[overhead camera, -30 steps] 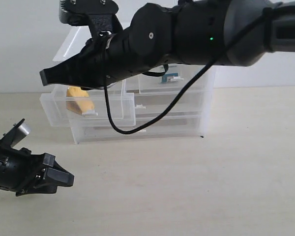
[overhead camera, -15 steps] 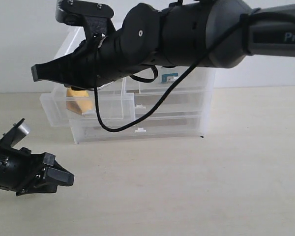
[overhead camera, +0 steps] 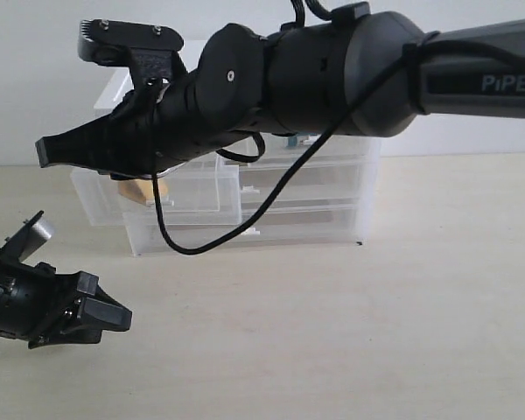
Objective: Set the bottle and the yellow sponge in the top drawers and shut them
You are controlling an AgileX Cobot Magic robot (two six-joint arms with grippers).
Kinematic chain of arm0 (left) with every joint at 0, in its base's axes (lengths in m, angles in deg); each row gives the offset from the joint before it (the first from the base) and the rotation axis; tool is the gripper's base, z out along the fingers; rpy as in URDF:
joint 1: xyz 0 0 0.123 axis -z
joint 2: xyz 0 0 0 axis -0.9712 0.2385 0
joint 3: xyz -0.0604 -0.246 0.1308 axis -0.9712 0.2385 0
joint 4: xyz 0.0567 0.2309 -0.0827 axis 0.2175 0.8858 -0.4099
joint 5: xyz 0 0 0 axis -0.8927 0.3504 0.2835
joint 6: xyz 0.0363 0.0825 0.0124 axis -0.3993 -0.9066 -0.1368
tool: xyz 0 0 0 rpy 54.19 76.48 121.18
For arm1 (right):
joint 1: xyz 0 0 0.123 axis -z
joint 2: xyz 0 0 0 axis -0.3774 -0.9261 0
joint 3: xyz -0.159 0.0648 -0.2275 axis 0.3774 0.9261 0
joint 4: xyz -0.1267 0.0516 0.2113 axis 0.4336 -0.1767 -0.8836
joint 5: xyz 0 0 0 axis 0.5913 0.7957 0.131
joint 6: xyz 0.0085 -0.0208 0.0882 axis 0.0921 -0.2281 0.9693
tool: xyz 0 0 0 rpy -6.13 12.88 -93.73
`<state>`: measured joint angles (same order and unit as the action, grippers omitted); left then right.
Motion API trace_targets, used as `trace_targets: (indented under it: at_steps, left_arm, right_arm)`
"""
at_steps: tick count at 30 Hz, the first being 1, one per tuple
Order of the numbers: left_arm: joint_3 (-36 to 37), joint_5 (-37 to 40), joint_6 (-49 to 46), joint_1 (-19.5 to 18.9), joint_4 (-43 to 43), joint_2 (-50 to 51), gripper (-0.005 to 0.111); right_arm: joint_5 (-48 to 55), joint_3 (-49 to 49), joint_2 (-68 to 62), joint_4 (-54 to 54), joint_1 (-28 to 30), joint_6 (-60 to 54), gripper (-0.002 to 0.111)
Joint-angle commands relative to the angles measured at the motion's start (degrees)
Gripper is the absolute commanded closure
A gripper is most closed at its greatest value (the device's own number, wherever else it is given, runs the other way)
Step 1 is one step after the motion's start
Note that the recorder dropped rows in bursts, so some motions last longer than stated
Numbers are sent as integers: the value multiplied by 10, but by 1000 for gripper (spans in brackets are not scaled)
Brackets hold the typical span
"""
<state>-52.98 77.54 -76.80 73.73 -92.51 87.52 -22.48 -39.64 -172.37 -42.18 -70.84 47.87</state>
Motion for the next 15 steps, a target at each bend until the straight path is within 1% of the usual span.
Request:
trace_targets:
  at_steps: [1,4,5,7,9,15]
  left_arm:
    - [2,3,-3,1,-3,-4,51]
    - [2,3,-3,1,-3,-4,51]
    - [2,3,-3,1,-3,-4,51]
    - [2,3,-3,1,-1,-4,51]
    - [2,3,-3,1,-2,-4,51]
    - [2,3,-8,1,-11,-4,51]
  right_arm:
    - [-56,-3,0,6,15,-30,108]
    - [-81,-3,0,5,49,-13,108]
    - [-81,-3,0,5,61,3,108]
    - [-60,-3,4,7,75,-1,108]
    - [-34,-3,12,6,74,-32,108]
    - [15,-3,22,-49,51,-54,108]
